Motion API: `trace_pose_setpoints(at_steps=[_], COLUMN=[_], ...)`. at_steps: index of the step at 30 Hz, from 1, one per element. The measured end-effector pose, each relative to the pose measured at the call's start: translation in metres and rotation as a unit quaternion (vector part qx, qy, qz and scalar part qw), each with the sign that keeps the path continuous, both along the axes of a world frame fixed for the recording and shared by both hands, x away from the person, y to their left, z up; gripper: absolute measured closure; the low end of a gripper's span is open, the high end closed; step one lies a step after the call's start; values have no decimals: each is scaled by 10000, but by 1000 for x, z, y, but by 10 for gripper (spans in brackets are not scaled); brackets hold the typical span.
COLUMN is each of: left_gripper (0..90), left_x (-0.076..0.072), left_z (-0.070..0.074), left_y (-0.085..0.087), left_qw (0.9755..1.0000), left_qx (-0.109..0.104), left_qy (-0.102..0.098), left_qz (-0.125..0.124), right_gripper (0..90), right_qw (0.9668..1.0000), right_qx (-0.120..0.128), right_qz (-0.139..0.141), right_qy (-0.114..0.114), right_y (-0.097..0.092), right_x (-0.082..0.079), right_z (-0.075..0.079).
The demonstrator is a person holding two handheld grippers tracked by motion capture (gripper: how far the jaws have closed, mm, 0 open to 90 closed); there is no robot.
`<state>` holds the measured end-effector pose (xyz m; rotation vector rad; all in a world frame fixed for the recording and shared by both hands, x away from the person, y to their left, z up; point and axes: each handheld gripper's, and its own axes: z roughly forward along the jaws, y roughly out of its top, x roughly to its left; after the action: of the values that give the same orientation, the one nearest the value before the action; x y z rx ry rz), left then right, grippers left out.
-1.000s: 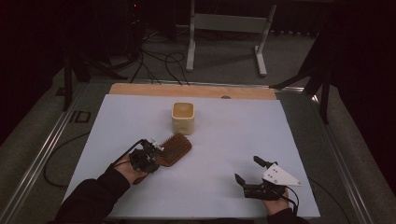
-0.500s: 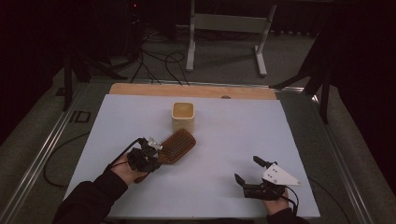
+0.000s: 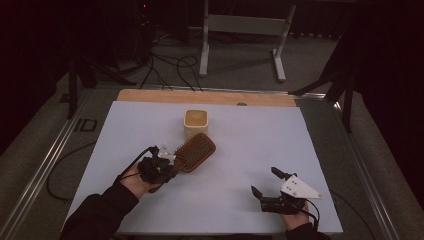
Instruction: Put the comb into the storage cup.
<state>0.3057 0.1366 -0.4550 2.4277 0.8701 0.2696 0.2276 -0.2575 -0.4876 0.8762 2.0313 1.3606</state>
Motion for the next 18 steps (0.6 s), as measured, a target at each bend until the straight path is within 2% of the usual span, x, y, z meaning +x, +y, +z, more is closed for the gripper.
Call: trace_pose_setpoints(at_steps=[5, 7, 9, 14, 18], left_gripper=[739, 739, 739, 739, 738], left_x=[0, 0, 0, 0, -2], left_z=[3, 3, 3, 2, 2], left_y=[1, 1, 1, 1, 3], left_qw=[9997, 9997, 9993, 9989, 9980], left_qx=[-192, -192, -275, -359, -448], left_qy=[-156, -156, -261, -317, -448], left_qz=[-6, -6, -8, -17, -59], right_gripper=[86, 86, 86, 86, 86], right_qw=[10000, 10000, 10000, 10000, 10000], right_qx=[-9, -12, -4, -13, -3], right_qz=[-36, -36, -50, -57, -63], right_qy=[29, 32, 53, 37, 56], right_y=[0, 0, 0, 1, 2], right_x=[1, 1, 1, 2, 2], right_z=[0, 0, -1, -1, 0])
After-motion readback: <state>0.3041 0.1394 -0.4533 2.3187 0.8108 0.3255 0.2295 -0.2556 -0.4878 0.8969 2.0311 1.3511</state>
